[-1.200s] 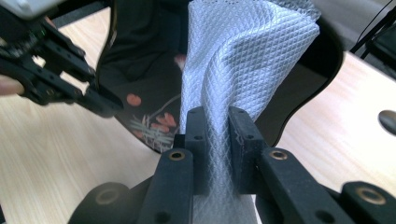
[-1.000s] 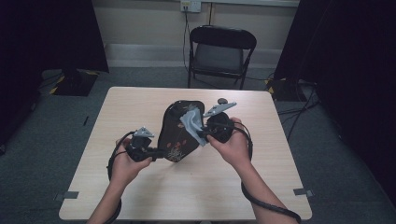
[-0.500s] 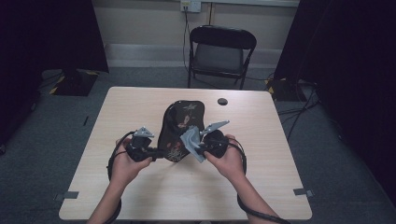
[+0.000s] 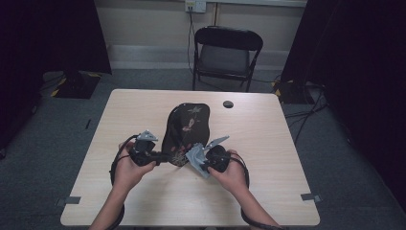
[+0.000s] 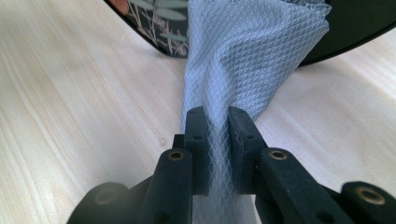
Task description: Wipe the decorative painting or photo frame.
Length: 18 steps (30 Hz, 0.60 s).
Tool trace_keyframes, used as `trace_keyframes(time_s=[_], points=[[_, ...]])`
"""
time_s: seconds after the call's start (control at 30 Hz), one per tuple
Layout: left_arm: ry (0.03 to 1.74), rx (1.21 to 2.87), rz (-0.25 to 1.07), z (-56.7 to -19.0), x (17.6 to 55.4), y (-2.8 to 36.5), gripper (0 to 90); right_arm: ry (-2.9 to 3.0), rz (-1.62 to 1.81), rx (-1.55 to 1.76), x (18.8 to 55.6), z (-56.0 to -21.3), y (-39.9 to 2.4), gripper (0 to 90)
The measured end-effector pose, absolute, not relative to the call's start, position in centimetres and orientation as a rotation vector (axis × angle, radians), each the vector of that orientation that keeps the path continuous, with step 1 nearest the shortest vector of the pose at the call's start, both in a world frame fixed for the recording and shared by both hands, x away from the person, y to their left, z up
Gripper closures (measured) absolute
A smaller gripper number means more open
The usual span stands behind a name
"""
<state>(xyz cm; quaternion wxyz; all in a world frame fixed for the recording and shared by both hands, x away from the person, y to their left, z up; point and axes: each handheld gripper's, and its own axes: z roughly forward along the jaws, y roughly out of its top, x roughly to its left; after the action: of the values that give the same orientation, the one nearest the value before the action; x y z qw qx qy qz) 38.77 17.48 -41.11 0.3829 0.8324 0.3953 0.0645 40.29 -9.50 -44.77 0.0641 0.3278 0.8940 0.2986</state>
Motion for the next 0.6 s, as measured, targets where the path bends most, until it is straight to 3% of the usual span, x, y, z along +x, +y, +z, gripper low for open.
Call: trace_keyframes(time_s=[0.33,0.6], points=[[1.007,2.122,0.165,-41.1,38.8,17.5,78.6,2.736,0.878,1.017,40.1,-46.7,-9.8,79.7],[1.011,2.119,0.163,-41.1,38.8,17.5,78.6,2.733,0.882,1.011,39.9,-45.9,-10.2,79.7]])
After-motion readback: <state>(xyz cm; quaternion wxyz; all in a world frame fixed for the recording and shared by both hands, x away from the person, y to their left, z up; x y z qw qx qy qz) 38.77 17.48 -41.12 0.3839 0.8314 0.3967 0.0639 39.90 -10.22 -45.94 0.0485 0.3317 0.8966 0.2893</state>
